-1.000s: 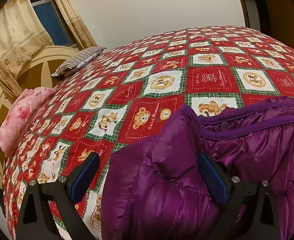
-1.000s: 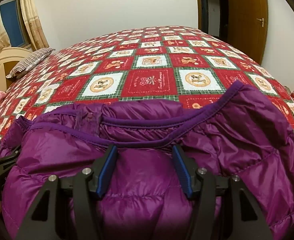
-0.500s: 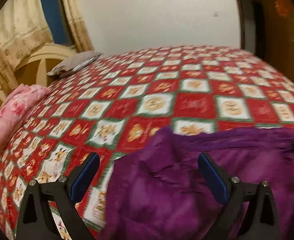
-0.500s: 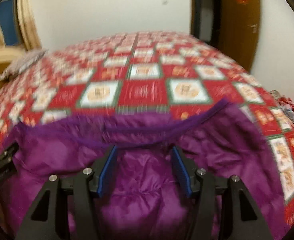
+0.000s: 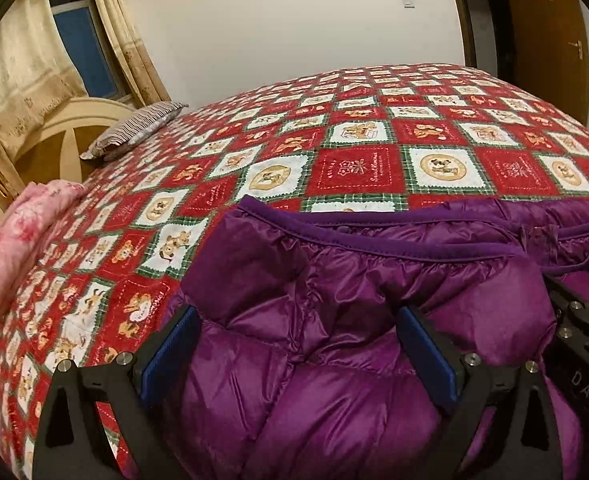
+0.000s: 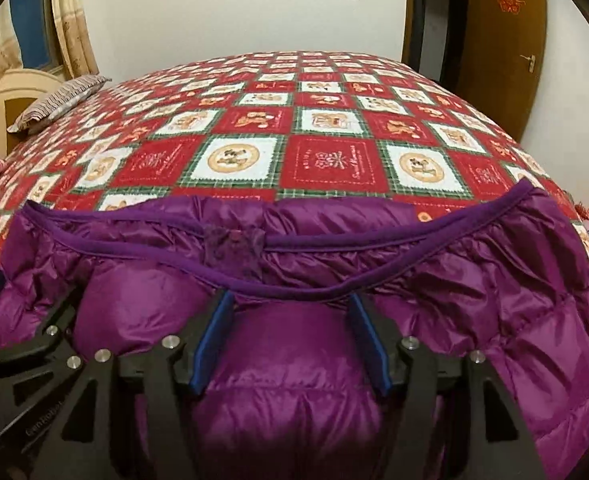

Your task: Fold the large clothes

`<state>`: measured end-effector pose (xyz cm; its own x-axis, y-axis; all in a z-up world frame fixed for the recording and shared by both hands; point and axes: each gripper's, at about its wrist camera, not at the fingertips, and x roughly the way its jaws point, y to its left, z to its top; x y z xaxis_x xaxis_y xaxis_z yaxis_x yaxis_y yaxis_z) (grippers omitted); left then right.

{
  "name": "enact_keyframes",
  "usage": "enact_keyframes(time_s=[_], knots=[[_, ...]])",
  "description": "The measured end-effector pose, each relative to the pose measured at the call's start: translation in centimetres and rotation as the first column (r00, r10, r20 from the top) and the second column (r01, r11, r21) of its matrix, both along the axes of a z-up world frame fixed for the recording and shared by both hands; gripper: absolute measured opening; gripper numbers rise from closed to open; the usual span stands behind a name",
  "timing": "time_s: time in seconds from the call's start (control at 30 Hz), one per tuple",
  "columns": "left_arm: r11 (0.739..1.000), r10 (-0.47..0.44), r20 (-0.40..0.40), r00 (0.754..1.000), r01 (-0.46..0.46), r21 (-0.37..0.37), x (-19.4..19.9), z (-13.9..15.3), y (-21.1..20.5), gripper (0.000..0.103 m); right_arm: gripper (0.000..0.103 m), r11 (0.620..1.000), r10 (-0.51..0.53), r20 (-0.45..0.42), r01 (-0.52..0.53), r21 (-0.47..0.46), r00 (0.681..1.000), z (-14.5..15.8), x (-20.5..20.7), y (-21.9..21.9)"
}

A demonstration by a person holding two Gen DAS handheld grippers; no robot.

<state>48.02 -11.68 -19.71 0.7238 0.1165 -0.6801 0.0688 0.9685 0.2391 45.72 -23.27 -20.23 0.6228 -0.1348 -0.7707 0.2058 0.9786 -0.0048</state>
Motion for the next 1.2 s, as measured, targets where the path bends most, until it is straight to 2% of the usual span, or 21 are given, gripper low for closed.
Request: enact_keyframes(time_s=[0.73, 0.83, 0.9, 0.97, 1.03, 1.1, 1.2], knots=[[1.000, 0.002, -0.013, 1.000, -0.002, 0.009, 0.5, -0.3, 0.1, 0.101, 0.066, 0.998, 0.001, -0.020, -0.003, -0.065, 1.000, -0.3, 0.4, 0.7], [1.000, -0.010, -0.041, 0.999, 0.010, -0.002, 0.7, -0.2, 0.3, 0.101, 0.066, 0.998, 0.002, -0.024, -0.003, -0.065, 1.000, -0.3, 0.4, 0.7], [0.999, -0.017, -0.067, 0.998, 0.015, -0.036, 0.3, 0.7, 1.5, 0.101, 0.066, 0.998, 0.013, -0.043, -0.015, -0.063, 0.999, -0.1, 0.5, 0.7], [0.997, 0.009, -0.028, 1.000, -0.011, -0.073, -1.4, 2.4, 3.6, 0.100, 0.067, 0.996, 0.037, -0.069, -0.042, -0.074, 0.997, 0.7, -0.4, 1.1], [0.996, 0.029, 0.024, 0.999, -0.026, -0.089, -3.6, 3.5, 6.1, 0.100, 0.070, 0.997, 0.046, -0.040, -0.048, -0.065, 0.998, 2.1, -2.9, 1.4], [0.995, 0.062, 0.034, 0.997, -0.059, -0.079, -5.2, 3.2, 8.2, 0.100, 0.079, 0.995, 0.043, 0.001, -0.042, -0.089, 0.999, 2.8, -5.6, 1.9], [0.991, 0.111, -0.016, 0.994, -0.112, -0.067, -6.4, 1.3, 10.8, 0.100, 0.079, 0.990, 0.052, 0.007, -0.050, -0.135, 0.999, 1.7, -7.7, 3.0]])
